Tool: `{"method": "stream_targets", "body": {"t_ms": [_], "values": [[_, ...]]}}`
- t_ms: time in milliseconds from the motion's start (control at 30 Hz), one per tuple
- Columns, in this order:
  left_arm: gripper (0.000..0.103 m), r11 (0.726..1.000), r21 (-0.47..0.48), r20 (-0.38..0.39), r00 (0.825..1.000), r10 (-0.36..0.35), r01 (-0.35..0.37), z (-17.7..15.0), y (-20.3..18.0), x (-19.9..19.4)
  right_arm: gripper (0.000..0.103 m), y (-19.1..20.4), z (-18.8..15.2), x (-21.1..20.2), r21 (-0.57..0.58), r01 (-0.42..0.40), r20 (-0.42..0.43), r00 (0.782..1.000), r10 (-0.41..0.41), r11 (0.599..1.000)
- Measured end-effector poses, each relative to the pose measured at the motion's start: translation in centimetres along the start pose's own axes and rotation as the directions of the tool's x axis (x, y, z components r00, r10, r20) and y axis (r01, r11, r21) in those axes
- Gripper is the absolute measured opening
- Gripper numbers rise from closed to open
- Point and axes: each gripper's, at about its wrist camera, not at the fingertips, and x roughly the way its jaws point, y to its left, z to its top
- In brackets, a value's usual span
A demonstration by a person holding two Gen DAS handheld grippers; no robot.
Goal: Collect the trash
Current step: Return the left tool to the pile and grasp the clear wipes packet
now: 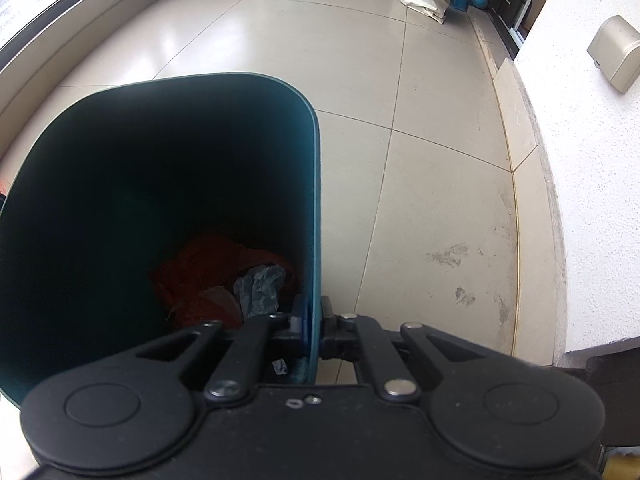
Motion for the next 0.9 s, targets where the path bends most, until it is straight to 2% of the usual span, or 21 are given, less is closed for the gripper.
{"method": "stream_targets", "body": {"t_ms": [133,233,400,467,500,567,633,667,733,900], "values": [[0.082,0.999,-0.044,-0.074,0.997,0.012,-0.015,-0.1,1.4,5.8,0.004,0.0,-0.1,0.0,-0.015,0.002,-0.001,1.0,-0.002,1.0],[0.082,0.996,-0.081,-0.103,0.994,0.024,-0.032,0.2,2.5,9.5,0.004,-0.2,-0.1,-0.1,-0.017,-0.01,-0.006,1.0,0.01,1.0],[0.081,0.994,-0.089,-0.118,0.992,0.052,-0.063,0.6,3.3,12.7,0.004,-0.1,0.1,0.0,-0.032,-0.008,-0.011,1.0,0.007,0.999],[0.067,0.995,-0.079,-0.116,0.992,0.055,-0.065,0.5,3.3,13.2,0.004,-0.1,0.2,0.2,-0.032,-0.009,-0.014,1.0,0.008,0.999],[0.056,0.995,-0.079,-0.124,0.991,0.056,-0.066,0.4,3.2,13.3,0.004,-0.1,0.3,0.3,-0.033,-0.009,-0.016,1.0,0.009,0.999],[0.046,0.994,-0.082,-0.133,0.989,0.063,-0.075,0.2,3.2,13.6,0.004,-0.1,0.3,0.4,-0.029,-0.01,-0.018,1.0,0.009,1.0],[0.031,0.993,-0.075,-0.134,0.987,0.083,-0.094,-0.1,3.0,13.7,0.004,-0.1,0.3,0.3,-0.028,-0.006,-0.017,1.0,0.006,1.0],[0.029,0.992,-0.067,-0.13,0.986,0.099,-0.109,-0.2,2.9,13.6,0.005,0.0,0.2,0.3,-0.028,-0.003,-0.015,1.0,0.002,1.0],[0.012,0.99,-0.052,-0.113,0.986,0.125,-0.132,-0.6,2.7,13.0,0.005,0.1,0.0,0.2,-0.028,0.002,-0.011,1.0,-0.002,1.0],[0.009,0.985,-0.081,-0.094,0.985,0.142,-0.149,-1.5,3.1,10.6,0.005,0.4,-0.2,0.2,-0.024,0.011,-0.003,1.0,-0.011,1.0]]}}
